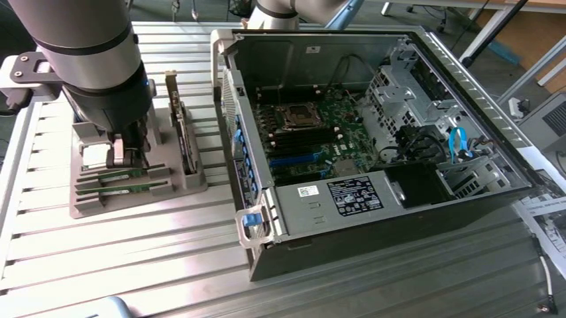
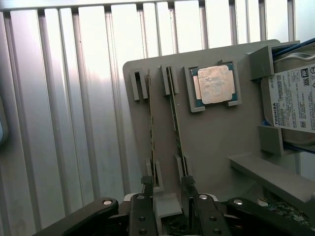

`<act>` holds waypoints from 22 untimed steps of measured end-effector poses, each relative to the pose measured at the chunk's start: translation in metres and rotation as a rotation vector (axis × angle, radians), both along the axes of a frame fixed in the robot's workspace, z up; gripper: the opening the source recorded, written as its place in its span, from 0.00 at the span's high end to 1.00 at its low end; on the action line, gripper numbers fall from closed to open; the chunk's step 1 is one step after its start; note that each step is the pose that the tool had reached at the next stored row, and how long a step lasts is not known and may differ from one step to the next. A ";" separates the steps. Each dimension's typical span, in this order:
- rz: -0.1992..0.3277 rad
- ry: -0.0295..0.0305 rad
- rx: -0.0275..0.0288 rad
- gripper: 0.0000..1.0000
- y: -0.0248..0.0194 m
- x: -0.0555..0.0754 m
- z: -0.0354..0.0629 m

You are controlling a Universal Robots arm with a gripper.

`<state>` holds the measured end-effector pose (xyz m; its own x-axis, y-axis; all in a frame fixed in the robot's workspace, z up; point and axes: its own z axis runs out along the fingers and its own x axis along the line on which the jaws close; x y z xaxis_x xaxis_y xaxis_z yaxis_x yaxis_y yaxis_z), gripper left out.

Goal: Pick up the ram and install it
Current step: 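Pick up the ram and move it above insertion slot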

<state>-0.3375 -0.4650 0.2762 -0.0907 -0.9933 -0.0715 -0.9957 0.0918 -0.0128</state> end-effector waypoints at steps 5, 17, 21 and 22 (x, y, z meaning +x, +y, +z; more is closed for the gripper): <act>0.000 -0.0001 0.0000 0.64 0.0000 0.000 -0.0008; 0.000 0.0000 0.0001 0.64 0.0000 -0.001 -0.0050; 0.000 -0.0001 0.0004 0.64 0.0000 -0.002 -0.0067; 0.000 -0.0001 0.0005 0.64 0.0000 -0.002 -0.0071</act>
<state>-0.3396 -0.4650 0.2691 -0.0907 -0.9933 -0.0720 -0.9957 0.0918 -0.0129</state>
